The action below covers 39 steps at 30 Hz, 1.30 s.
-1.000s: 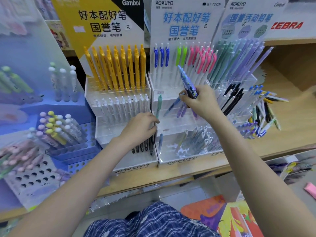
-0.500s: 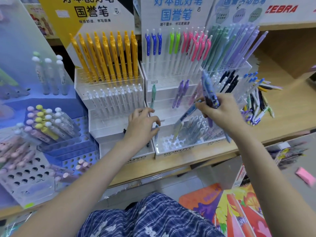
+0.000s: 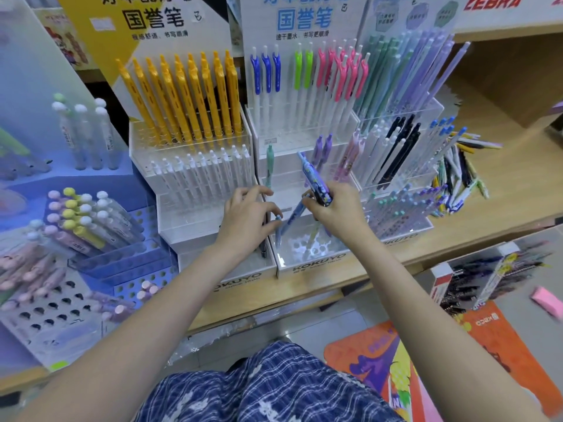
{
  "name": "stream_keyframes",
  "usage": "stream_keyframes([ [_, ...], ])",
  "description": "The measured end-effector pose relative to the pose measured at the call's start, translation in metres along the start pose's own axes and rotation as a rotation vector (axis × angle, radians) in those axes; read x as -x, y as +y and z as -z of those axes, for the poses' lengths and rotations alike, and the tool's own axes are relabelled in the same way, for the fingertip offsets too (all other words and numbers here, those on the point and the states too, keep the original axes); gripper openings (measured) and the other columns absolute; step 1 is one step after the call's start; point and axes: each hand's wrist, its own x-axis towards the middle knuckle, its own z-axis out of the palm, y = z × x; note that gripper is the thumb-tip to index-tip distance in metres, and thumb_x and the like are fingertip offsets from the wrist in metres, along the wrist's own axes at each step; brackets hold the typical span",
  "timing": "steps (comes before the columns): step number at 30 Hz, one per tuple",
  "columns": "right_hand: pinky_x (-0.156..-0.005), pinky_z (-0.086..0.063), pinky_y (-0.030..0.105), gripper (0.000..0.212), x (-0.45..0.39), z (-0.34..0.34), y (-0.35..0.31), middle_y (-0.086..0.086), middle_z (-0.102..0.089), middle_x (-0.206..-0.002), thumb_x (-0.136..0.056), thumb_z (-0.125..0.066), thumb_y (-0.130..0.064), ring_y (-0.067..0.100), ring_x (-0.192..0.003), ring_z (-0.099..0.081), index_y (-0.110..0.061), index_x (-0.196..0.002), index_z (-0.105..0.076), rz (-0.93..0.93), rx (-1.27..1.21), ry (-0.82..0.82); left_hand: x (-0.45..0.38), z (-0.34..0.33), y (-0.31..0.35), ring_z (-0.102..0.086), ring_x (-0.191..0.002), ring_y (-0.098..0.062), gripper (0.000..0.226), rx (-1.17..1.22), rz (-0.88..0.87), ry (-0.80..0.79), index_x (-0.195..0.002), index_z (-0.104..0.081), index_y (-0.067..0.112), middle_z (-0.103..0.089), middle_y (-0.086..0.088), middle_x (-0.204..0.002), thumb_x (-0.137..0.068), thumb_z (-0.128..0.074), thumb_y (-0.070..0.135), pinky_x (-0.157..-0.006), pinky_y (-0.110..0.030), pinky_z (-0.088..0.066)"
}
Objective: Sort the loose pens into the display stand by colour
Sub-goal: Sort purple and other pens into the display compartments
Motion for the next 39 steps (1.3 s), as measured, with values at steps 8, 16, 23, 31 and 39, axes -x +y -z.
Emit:
stream_keyframes([
  [8,-0.057,-0.047,0.044,0.022,-0.001,0.017,0.007,0.029,-0.063,-0.072,-0.084,-0.062,-0.012,0.028,-0.053,-0.049,0.009,-0.082,-0.063,-0.058,0.054,-0.008,-0.002,0.007,-0.007,-0.024,-0.126,-0.022,0.022,-0.015,-0.041,-0.089,-0.106,-0.069,0.023,-0.038,0.007,-0.139,-0.086,-0.064,0.028,-0.103,-0.037,-0.022],
  [16,-0.057,-0.046,0.034,0.018,-0.007,0.024,0.009,0.022,-0.062,-0.068,-0.083,-0.062,-0.011,0.029,-0.061,-0.058,0.007,-0.08,-0.063,-0.063,0.1,-0.079,-0.007,0.011,-0.002,-0.028,-0.124,-0.025,0.016,0.055,0.002,-0.109,-0.102,-0.07,0.025,-0.043,0.004,-0.135,-0.088,-0.061,0.025,-0.105,-0.039,-0.023],
  [23,-0.053,-0.037,0.033,0.018,0.004,-0.004,0.005,0.01,-0.052,-0.061,-0.084,-0.061,-0.013,0.026,-0.056,-0.048,-0.004,-0.069,-0.06,-0.041,0.188,-0.221,-0.009,0.012,-0.004,-0.031,-0.12,-0.024,0.015,0.05,0.009,-0.111,-0.098,-0.071,0.023,-0.046,0.004,-0.132,-0.086,-0.063,0.027,-0.103,-0.039,-0.028],
  [31,-0.044,-0.028,0.027,0.035,0.0,-0.01,-0.004,0.003,-0.044,-0.057,-0.086,-0.061,-0.02,0.026,-0.062,-0.047,-0.017,-0.057,-0.042,-0.074,0.334,-0.267,-0.007,0.009,-0.006,-0.032,-0.12,-0.023,0.014,0.041,-0.018,-0.084,-0.097,-0.071,0.023,-0.047,0.005,-0.131,-0.087,-0.062,0.024,-0.103,-0.039,-0.028],
  [39,-0.041,-0.032,0.019,0.022,0.017,0.017,-0.036,0.006,-0.062,-0.067,-0.096,-0.05,-0.017,0.008,-0.04,-0.037,-0.002,-0.085,-0.061,-0.254,-0.883,-0.143,0.013,0.036,0.005,-0.06,-0.098,-0.006,0.022,0.548,-0.025,-0.046,-0.108,-0.066,0.019,-0.067,0.006,-0.105,-0.095,-0.05,0.023,-0.087,-0.022,-0.045],
])
